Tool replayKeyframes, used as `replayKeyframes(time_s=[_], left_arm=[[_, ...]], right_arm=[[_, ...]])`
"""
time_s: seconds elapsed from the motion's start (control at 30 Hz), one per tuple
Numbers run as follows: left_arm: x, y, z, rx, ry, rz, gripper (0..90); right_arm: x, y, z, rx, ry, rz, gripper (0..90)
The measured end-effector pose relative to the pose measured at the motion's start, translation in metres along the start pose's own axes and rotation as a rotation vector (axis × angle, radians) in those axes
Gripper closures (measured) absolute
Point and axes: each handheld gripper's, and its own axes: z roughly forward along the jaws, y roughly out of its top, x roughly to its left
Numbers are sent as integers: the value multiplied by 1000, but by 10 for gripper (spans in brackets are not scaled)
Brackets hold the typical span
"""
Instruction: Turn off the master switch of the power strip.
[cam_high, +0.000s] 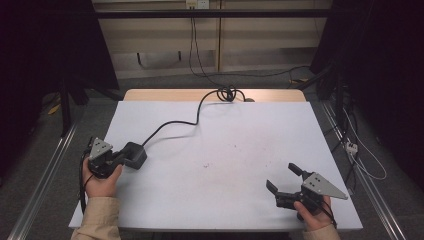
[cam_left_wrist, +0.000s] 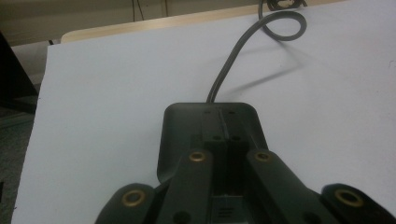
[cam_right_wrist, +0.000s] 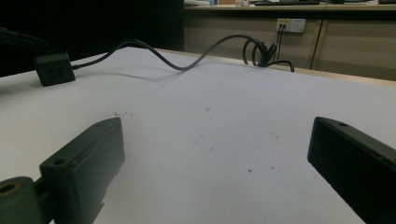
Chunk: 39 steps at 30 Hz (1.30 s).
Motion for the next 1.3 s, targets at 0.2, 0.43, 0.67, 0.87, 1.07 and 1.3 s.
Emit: replayKeyframes(time_s=[0.2, 0.43, 0.67, 0.87, 1.07, 1.3], left_arm=[[-1, 0, 0, 2, 7, 0, 900], [-1, 0, 0, 3, 9, -1, 900], [-2, 0, 0, -2, 12, -4, 900], [-3, 0, 0, 5, 20, 4, 900], [-3, -1, 0, -4, 20, -10, 900], [-2, -2, 0, -14, 15, -19, 900]], right_arm=[[0, 0, 0, 1, 0, -1, 38], [1, 0, 0, 1, 1, 0, 38], [0, 0, 0, 1, 1, -3, 38], [1, 0, 0, 0, 2, -2, 37], [0, 0, -1, 0, 2, -2, 37], [1, 0, 0, -1, 3, -3, 38]])
